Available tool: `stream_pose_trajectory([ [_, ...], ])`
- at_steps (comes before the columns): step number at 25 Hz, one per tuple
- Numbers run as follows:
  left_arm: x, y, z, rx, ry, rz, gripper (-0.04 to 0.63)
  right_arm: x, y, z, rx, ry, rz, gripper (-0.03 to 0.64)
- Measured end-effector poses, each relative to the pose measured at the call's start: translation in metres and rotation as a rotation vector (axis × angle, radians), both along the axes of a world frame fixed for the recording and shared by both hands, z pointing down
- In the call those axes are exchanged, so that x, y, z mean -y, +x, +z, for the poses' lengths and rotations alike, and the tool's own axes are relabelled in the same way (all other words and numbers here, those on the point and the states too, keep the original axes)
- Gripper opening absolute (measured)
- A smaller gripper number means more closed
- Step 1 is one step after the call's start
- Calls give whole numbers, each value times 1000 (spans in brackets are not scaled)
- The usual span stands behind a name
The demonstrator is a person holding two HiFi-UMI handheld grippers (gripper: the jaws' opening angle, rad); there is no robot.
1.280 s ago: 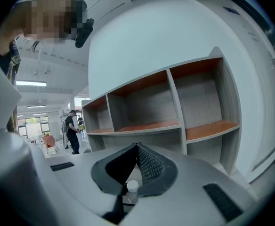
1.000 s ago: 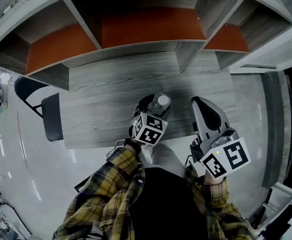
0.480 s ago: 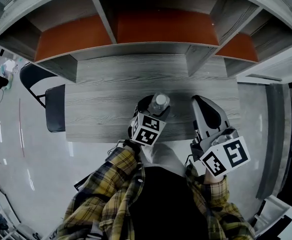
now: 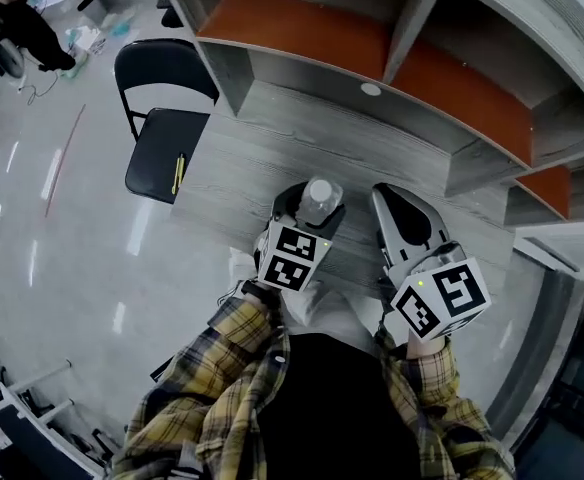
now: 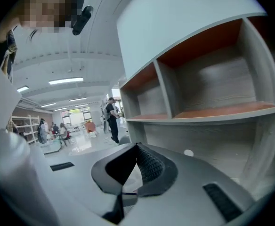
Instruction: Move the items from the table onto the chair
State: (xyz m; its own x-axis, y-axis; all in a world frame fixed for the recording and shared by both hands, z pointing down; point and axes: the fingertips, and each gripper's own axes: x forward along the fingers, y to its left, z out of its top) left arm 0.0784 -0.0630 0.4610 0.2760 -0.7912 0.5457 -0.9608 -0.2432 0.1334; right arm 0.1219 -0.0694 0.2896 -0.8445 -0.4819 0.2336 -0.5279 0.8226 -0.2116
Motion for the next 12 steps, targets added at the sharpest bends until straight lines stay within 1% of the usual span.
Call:
stream_pose_trajectory([
  [3,-16,-53,-12,-3,9,-102,290,-9,-51,-2,2,1,-86,17],
  [8,-50,-155,-22,3,18,-298,290,-32,-145,6,5,-20,-258,17],
  [12,-77,-238,-22,4,23,-413,290,-51,-221,25,-1,-51,-343,17],
])
